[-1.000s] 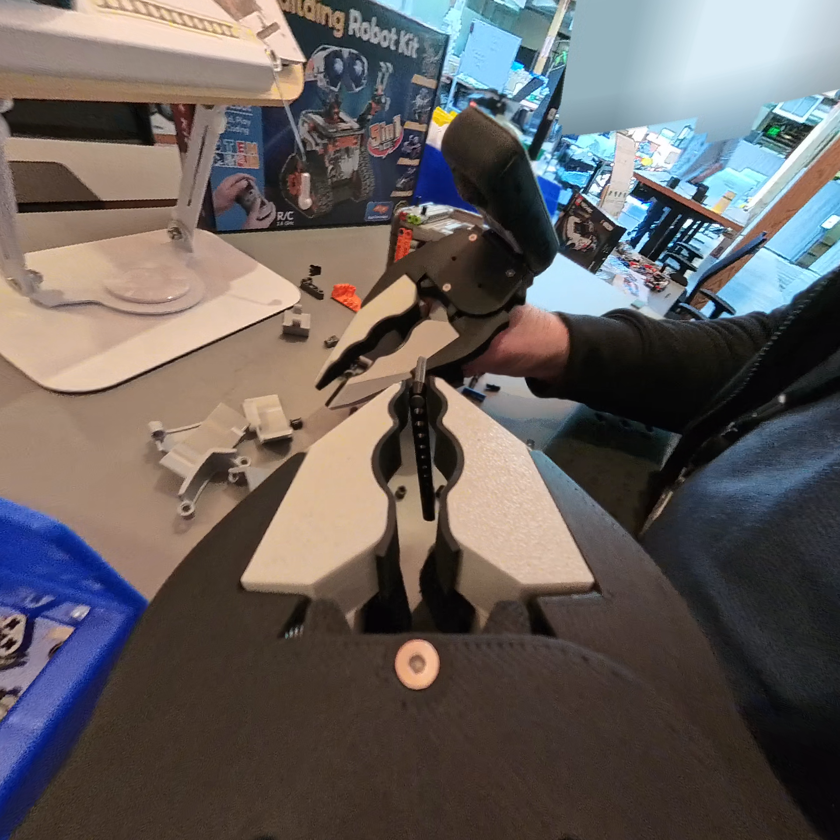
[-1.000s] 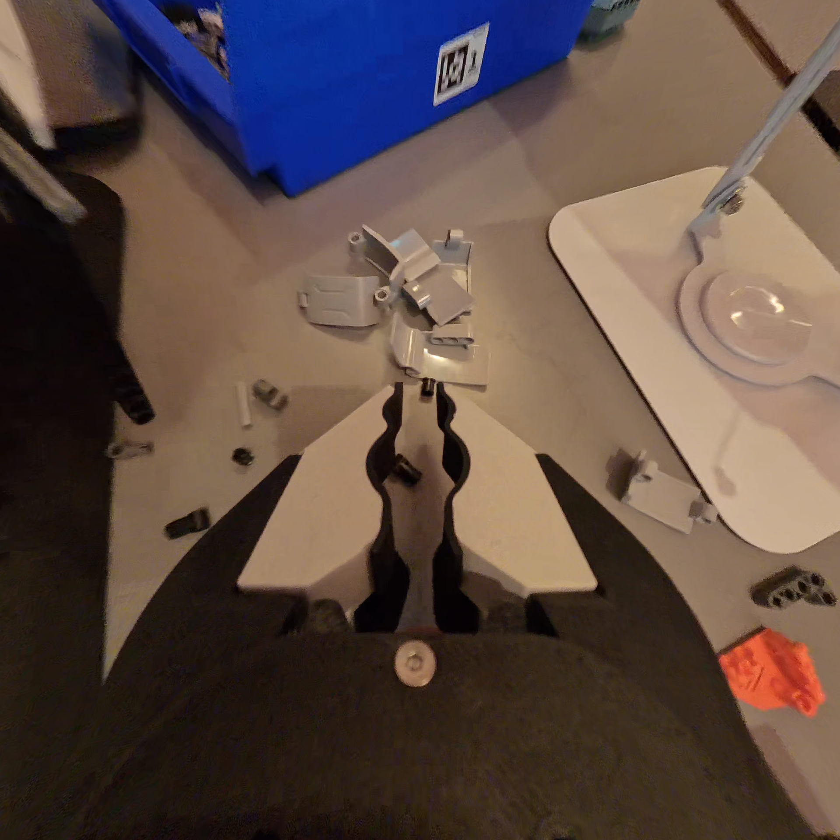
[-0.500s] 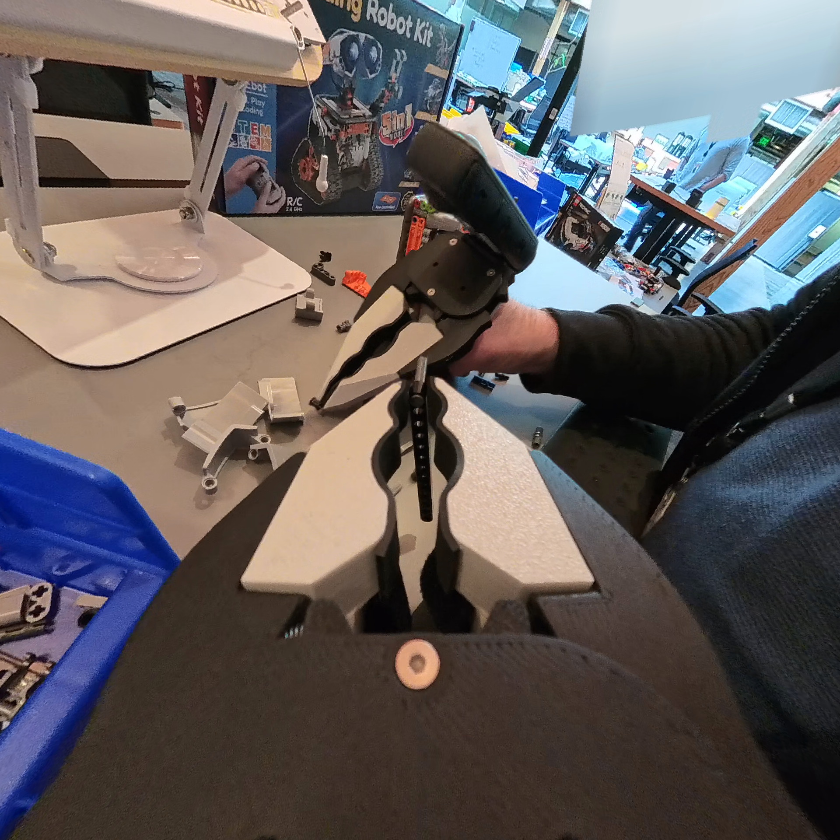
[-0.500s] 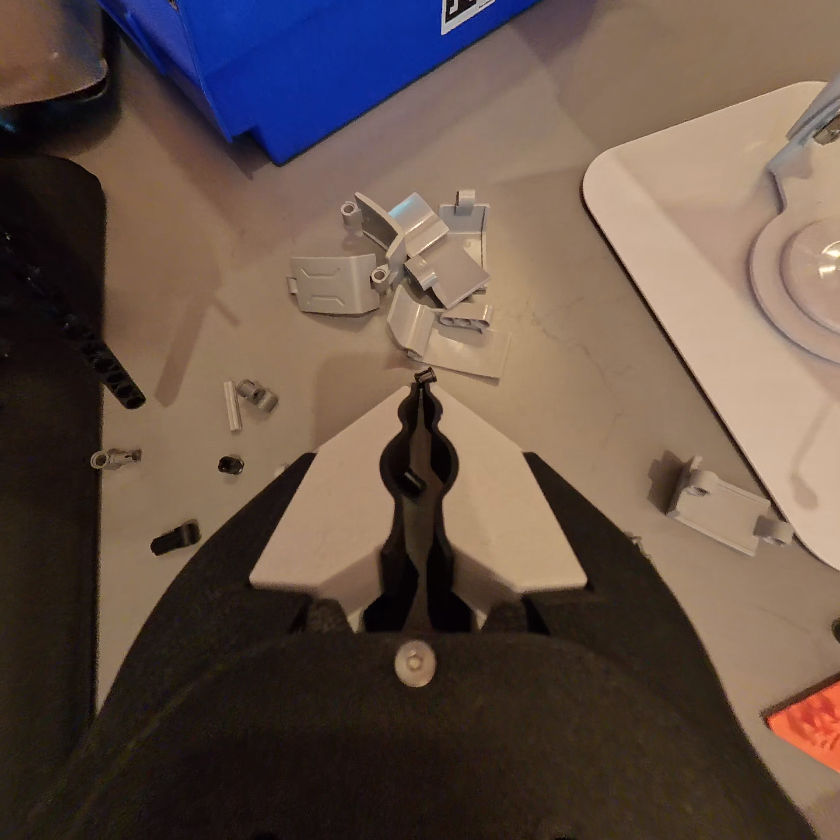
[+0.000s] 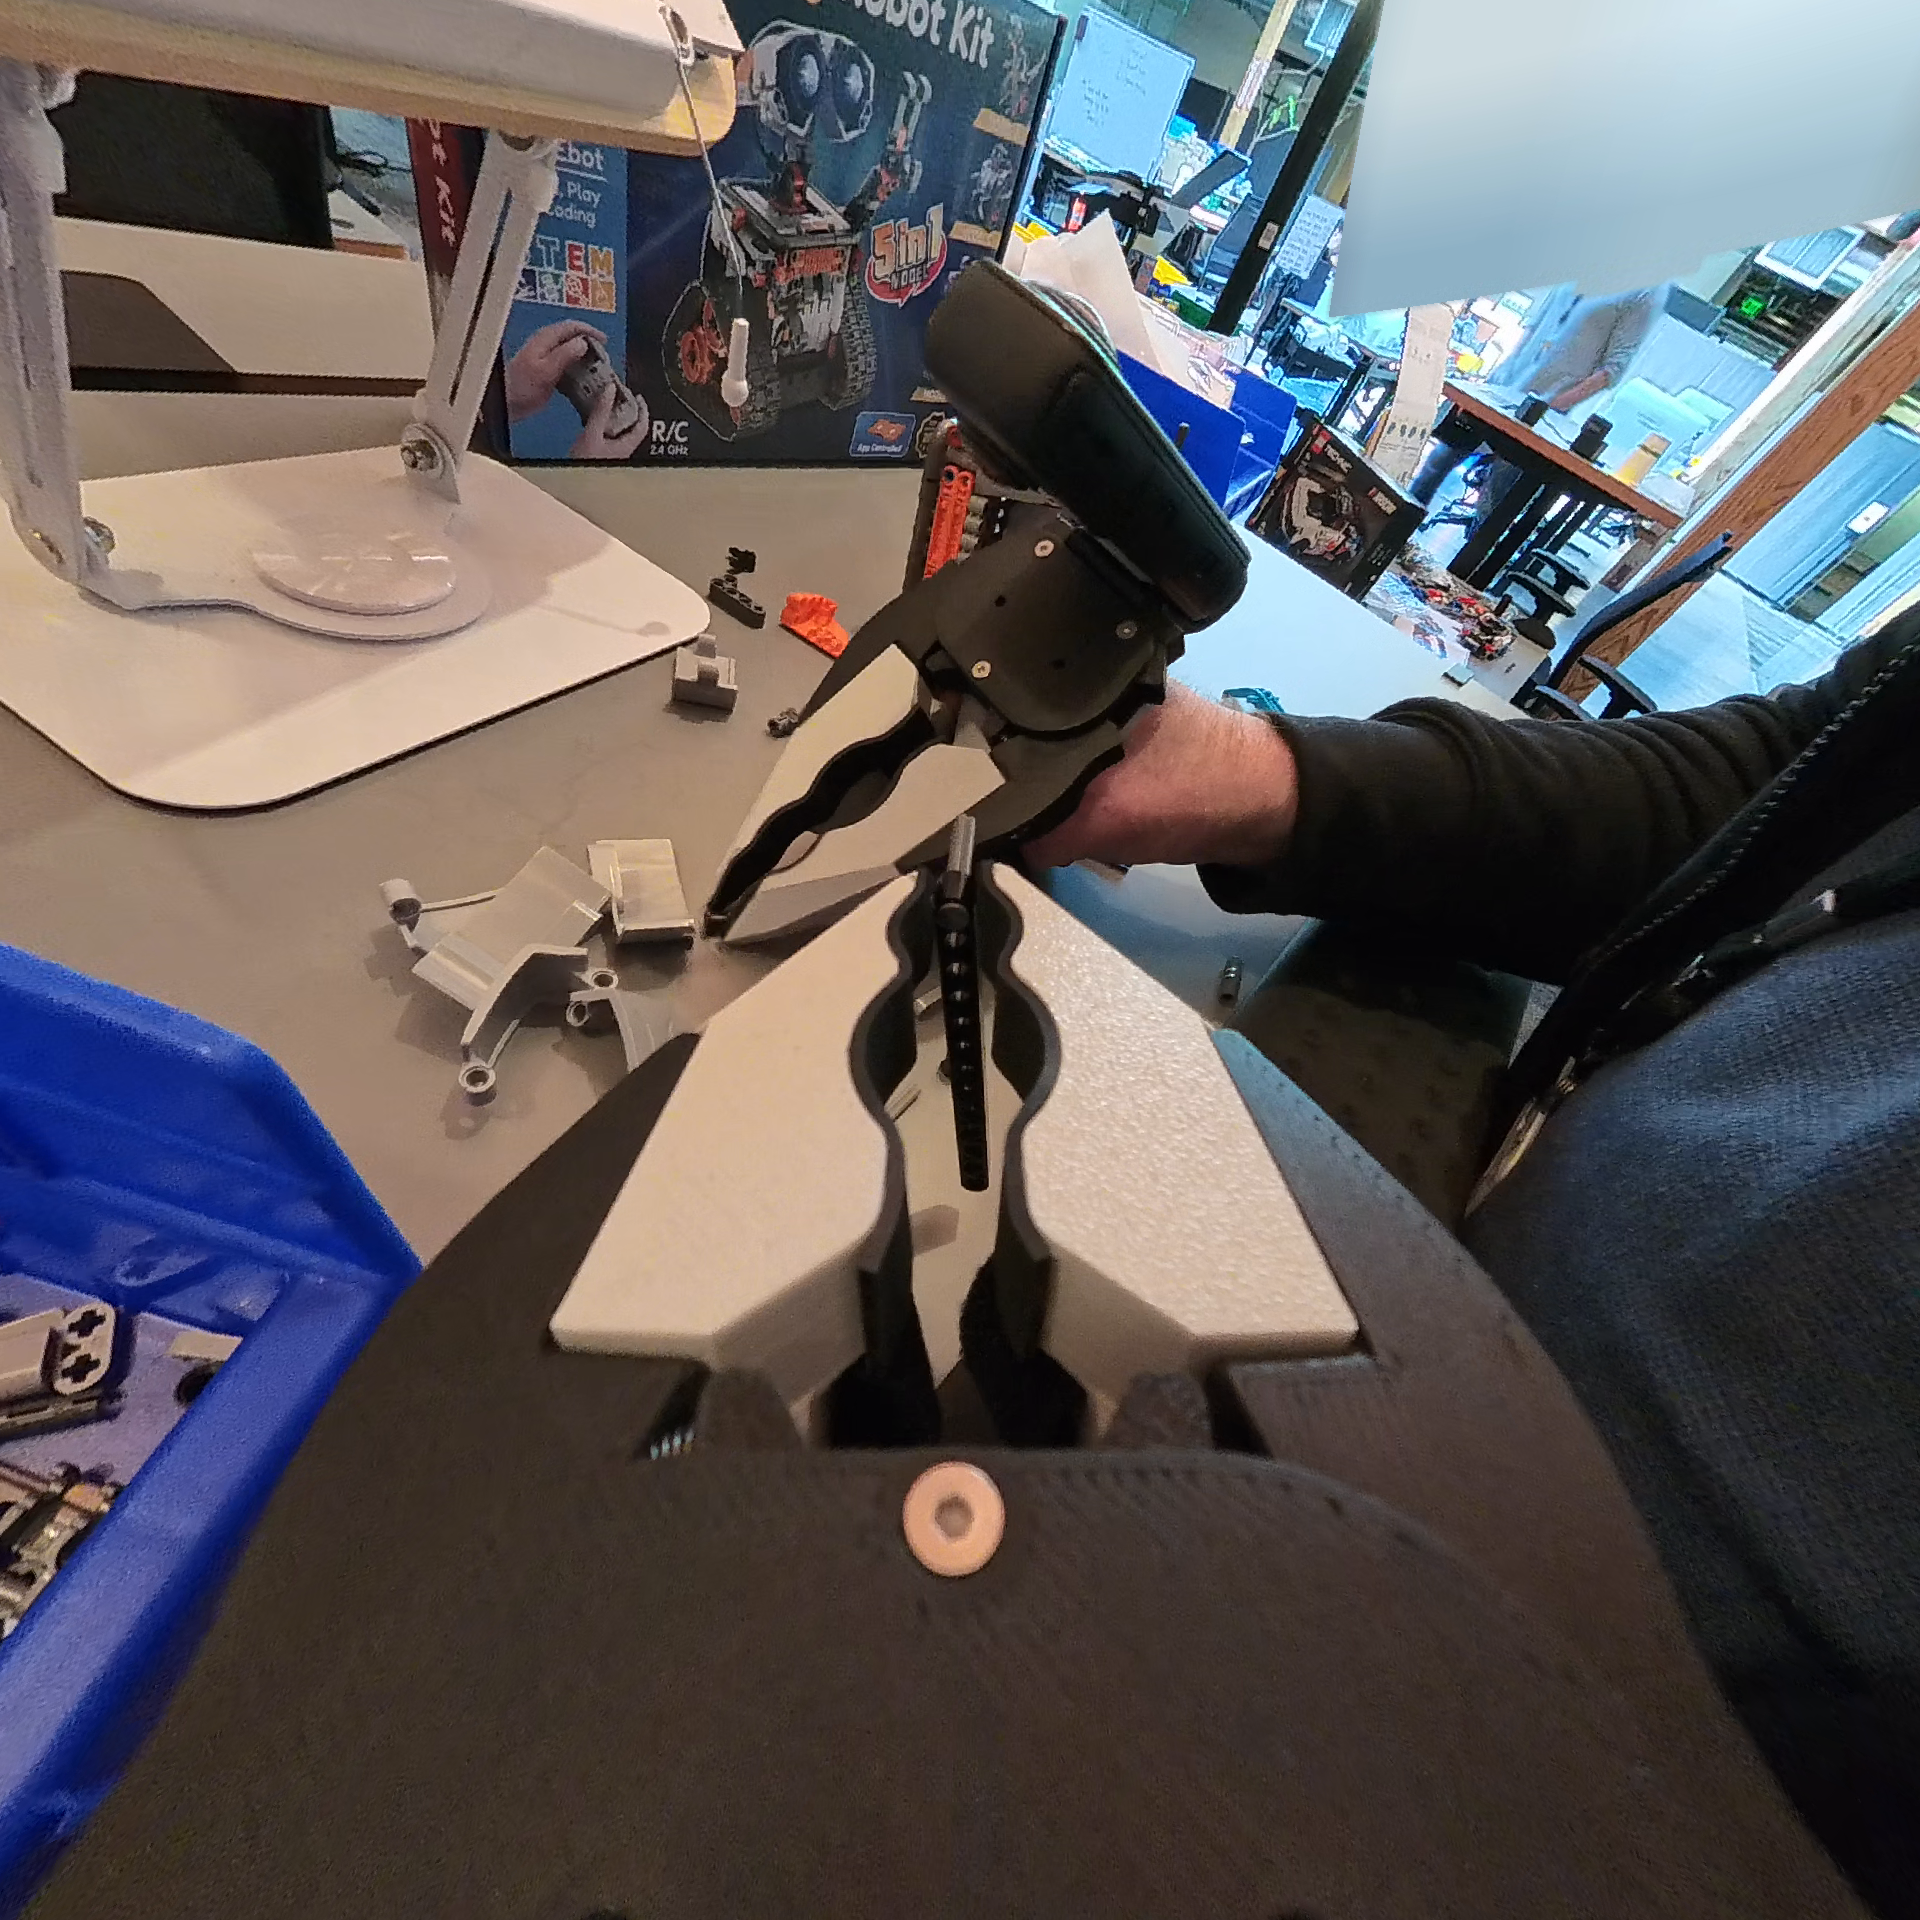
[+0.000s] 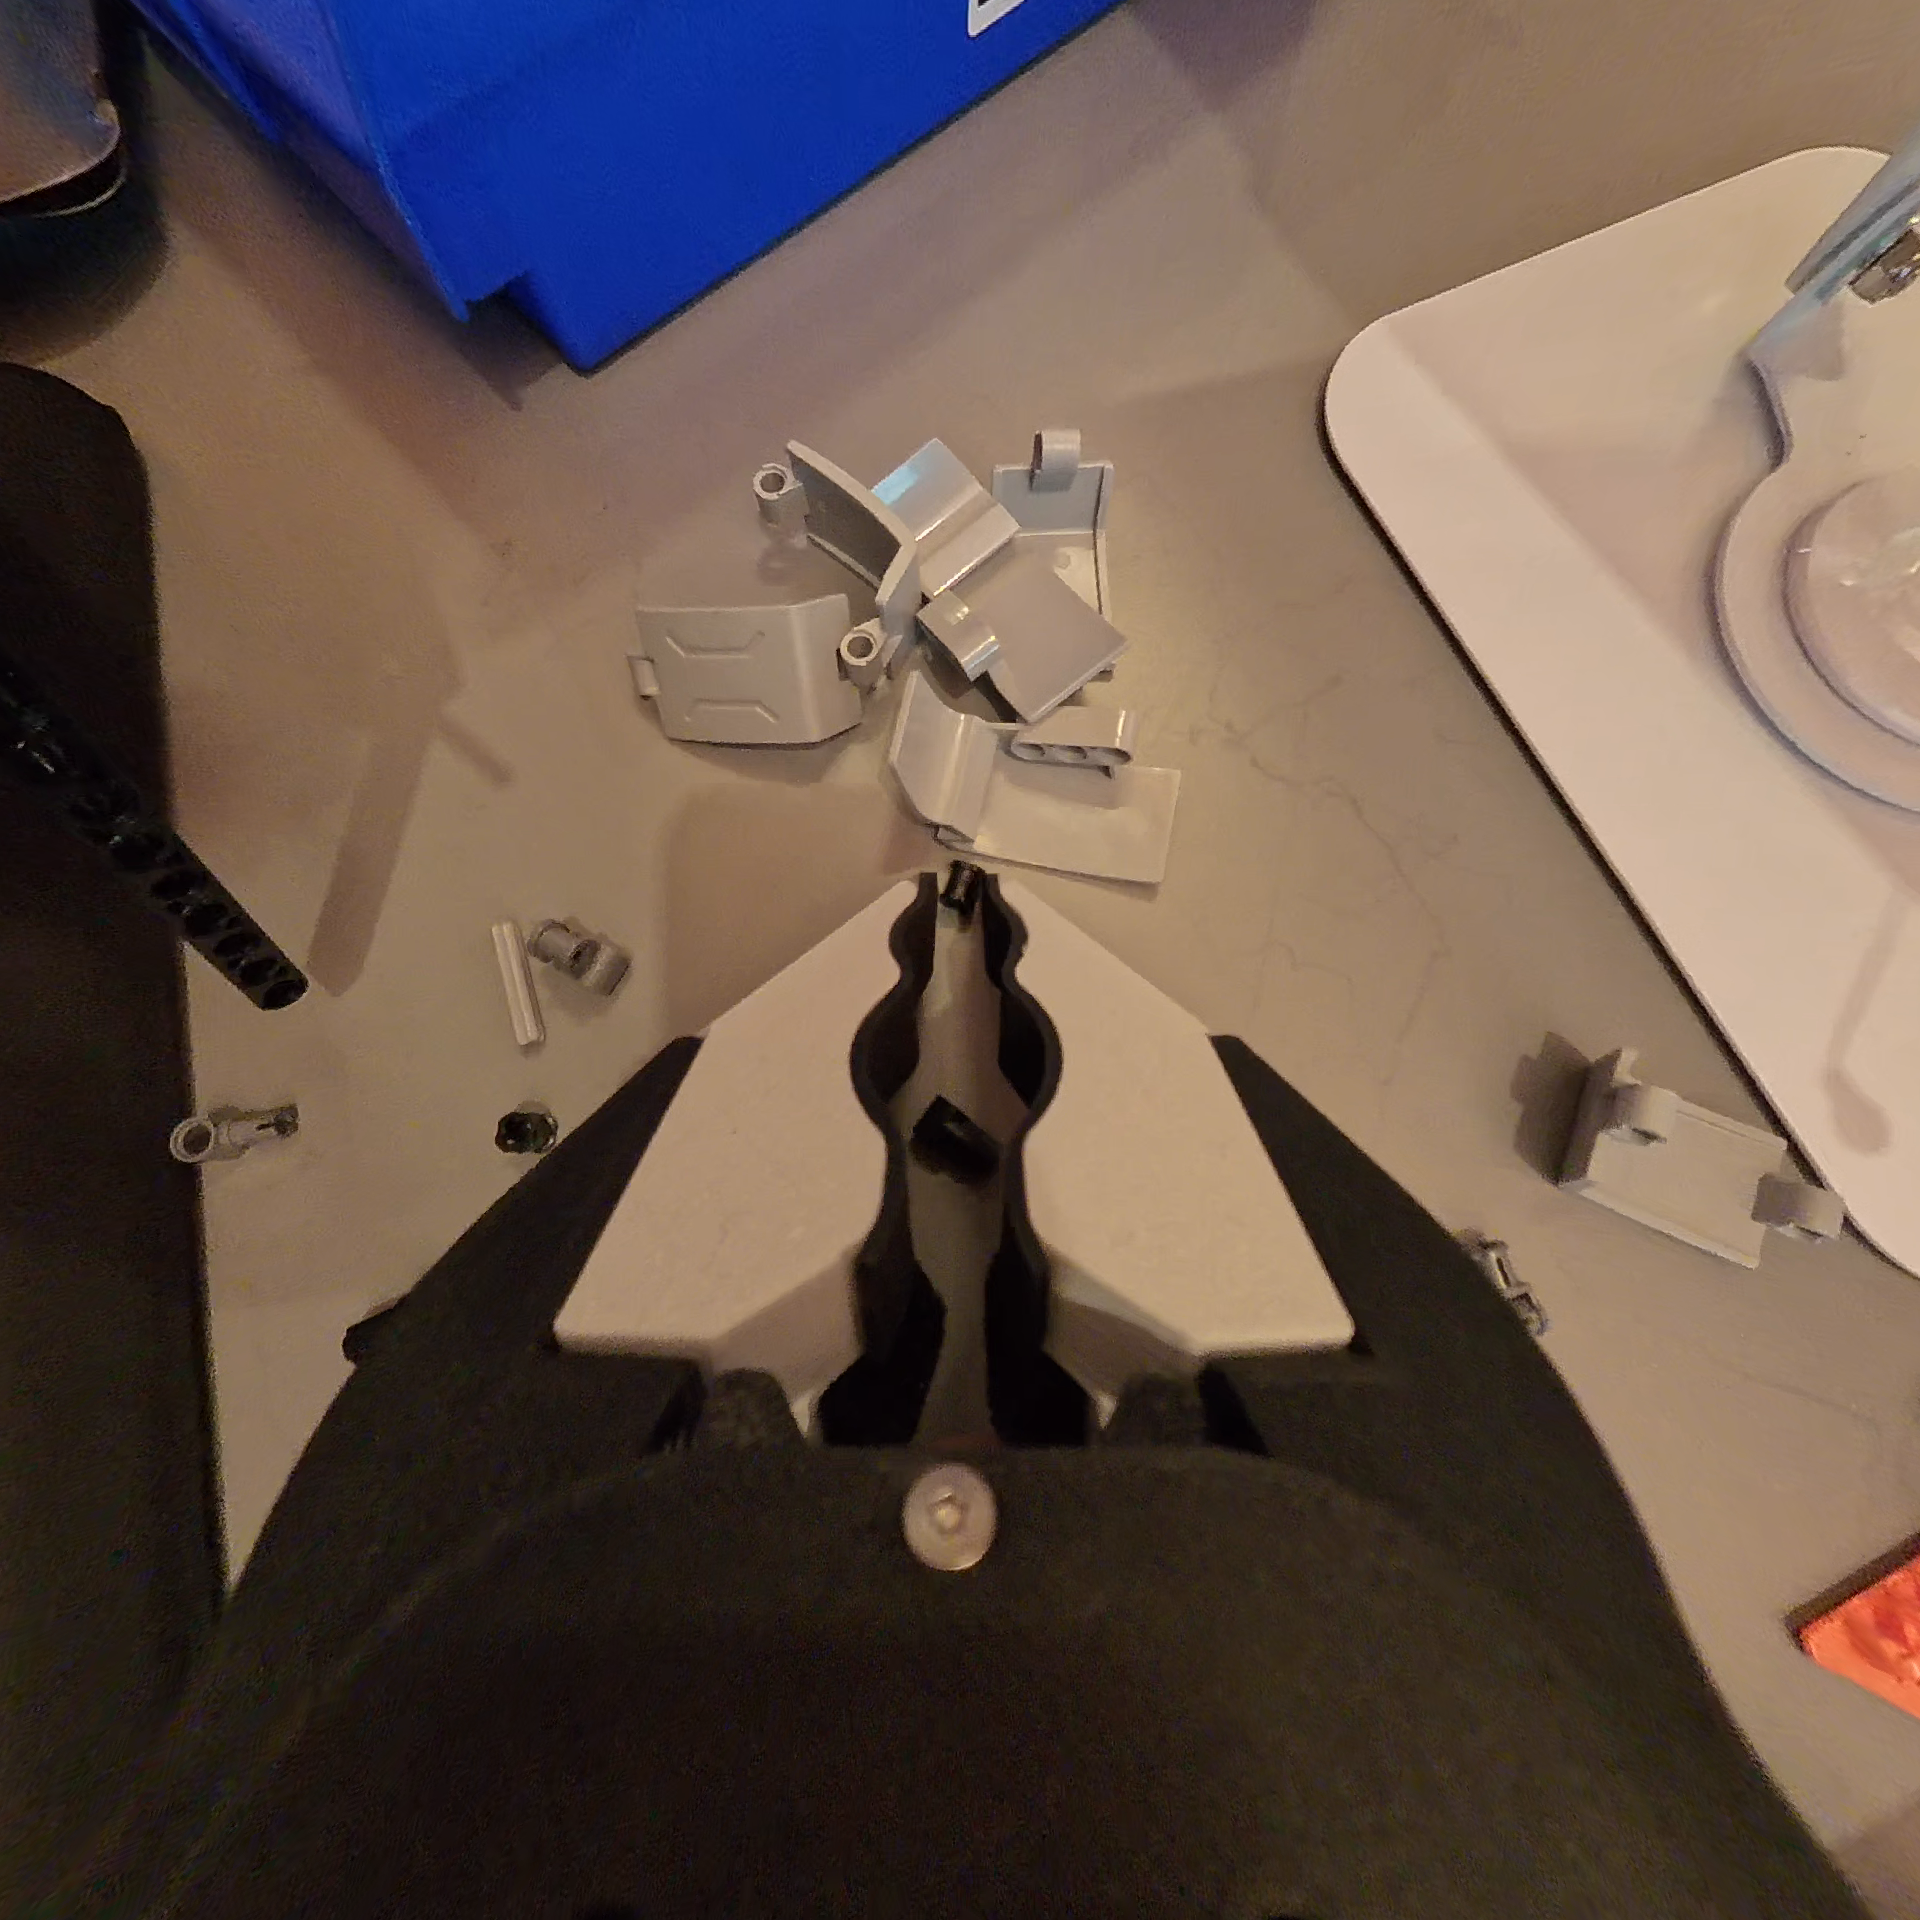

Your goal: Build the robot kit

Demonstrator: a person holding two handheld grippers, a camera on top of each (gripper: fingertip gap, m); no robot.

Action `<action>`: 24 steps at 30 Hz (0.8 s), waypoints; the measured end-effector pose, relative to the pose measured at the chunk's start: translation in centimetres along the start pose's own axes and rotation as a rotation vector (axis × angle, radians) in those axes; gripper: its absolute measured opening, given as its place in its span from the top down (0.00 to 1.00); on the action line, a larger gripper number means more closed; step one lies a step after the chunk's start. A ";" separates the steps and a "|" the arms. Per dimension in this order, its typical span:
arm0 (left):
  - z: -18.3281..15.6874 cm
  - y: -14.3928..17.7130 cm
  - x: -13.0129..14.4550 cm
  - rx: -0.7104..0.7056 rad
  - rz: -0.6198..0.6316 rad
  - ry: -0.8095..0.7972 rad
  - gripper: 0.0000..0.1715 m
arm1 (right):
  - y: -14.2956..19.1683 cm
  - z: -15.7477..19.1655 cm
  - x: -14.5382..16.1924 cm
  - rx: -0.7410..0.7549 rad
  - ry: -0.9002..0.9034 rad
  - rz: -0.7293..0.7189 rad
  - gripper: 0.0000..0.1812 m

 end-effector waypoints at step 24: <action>-1.7 -2.1 -1.2 0.040 0.174 -0.192 0.97 | 9.5 3.4 -0.1 -0.327 0.277 -0.331 0.98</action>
Point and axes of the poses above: each gripper's, where its closed fingertips meet, y back along the fingers, x out of its underside, z = x × y across the jaws, the point moved 8 cm from there along y, back along the fingers, and after that the axes turned 9 degrees about z, right-handed, at the moved point
